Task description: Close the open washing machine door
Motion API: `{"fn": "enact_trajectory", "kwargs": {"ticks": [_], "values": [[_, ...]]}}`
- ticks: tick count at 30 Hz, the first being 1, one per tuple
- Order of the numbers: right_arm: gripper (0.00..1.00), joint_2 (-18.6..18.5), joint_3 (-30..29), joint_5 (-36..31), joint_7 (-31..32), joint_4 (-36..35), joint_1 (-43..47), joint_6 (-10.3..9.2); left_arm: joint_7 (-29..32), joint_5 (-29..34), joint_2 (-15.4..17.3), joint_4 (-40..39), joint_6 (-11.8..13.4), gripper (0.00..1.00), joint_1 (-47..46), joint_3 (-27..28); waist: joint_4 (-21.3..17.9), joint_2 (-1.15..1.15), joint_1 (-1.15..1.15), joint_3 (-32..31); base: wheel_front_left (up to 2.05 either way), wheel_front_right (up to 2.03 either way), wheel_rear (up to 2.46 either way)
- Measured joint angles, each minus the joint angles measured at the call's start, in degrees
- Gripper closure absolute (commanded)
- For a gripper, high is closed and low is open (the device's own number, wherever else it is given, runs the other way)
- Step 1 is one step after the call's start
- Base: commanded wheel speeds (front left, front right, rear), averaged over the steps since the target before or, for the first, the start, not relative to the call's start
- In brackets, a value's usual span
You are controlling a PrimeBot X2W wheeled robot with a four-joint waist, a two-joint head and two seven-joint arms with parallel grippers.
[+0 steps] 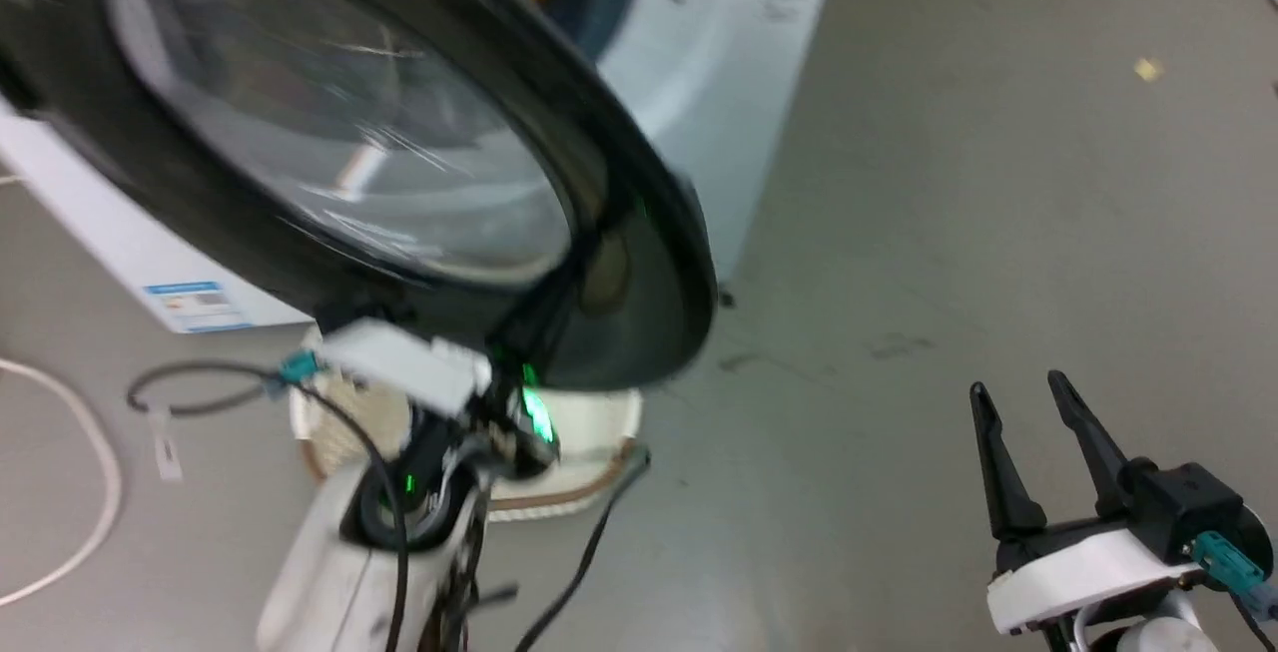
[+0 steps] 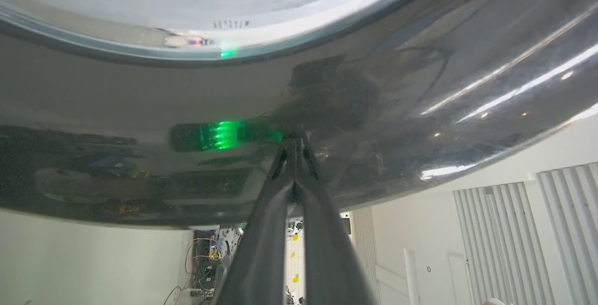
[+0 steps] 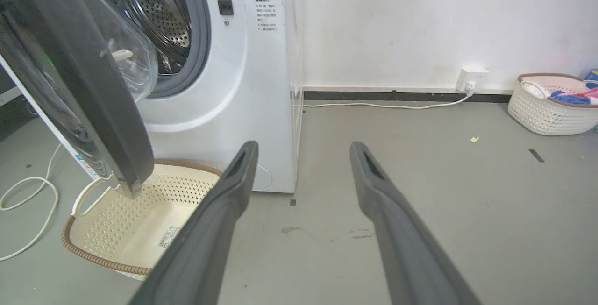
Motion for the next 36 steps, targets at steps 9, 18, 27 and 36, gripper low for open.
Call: {"fn": "enact_trajectory", "kwargs": {"ticks": [9, 18, 27, 36], "values": [[0.00, 0.00, 1.77, 2.29, 0.00, 0.53, -1.15, 0.00, -8.79, 2.82, -0.12, 8.45, 0.00, 1.00, -13.24, 0.85, -7.25, 0.00, 0.01, 5.30, 0.00, 0.00, 0.00], [0.00, -0.01, 2.04, 2.86, 0.00, 0.41, -1.48, 0.00, -12.93, 5.88, -0.18, 11.39, 0.00, 1.00, -15.16, 1.54, -8.22, 0.00, -0.01, 5.10, 0.00, 0.00, 0.00], [0.00, -0.01, 2.81, 1.77, 0.00, -1.56, -0.36, 0.00, -18.63, 19.11, 3.16, 2.40, 0.00, 0.00, -1.97, -7.21, -2.68, 0.00, -0.01, 0.21, 0.00, 0.00, 0.00], [0.00, -0.02, 3.22, 0.04, 0.00, -2.50, 3.10, 0.00, -31.44, 42.90, 15.45, 1.09, -0.01, 0.00, 8.98, -14.17, 5.83, 0.00, -0.02, -5.79, 0.00, 0.00, 0.00]]}}
